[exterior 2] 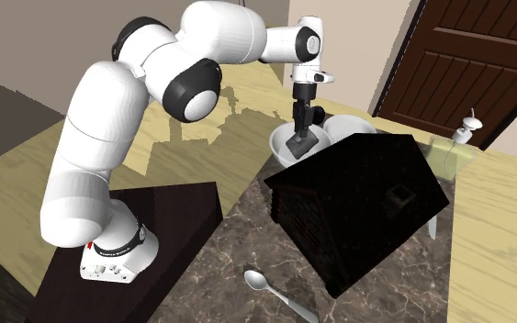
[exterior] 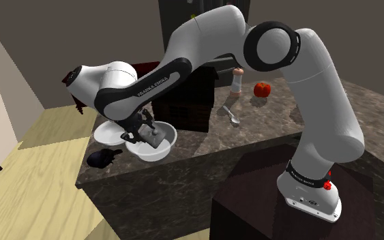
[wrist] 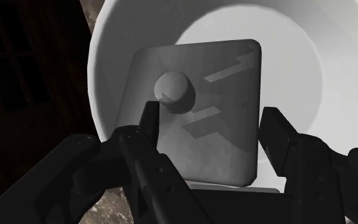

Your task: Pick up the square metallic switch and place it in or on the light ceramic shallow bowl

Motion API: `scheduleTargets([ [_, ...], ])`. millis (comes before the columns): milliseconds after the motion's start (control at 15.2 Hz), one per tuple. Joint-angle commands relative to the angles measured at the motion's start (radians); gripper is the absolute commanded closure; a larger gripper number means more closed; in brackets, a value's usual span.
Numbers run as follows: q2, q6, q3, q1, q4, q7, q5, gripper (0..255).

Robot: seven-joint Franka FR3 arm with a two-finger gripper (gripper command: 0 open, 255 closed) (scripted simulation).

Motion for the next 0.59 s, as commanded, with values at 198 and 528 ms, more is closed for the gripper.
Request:
scheduleTargets([
  [198,0.0,0.0,0.0,0.0,0.0,0.0,0.0,0],
  [528,0.007,-0.034,0.001,0.015,0.042,-0.006,0.002,0],
])
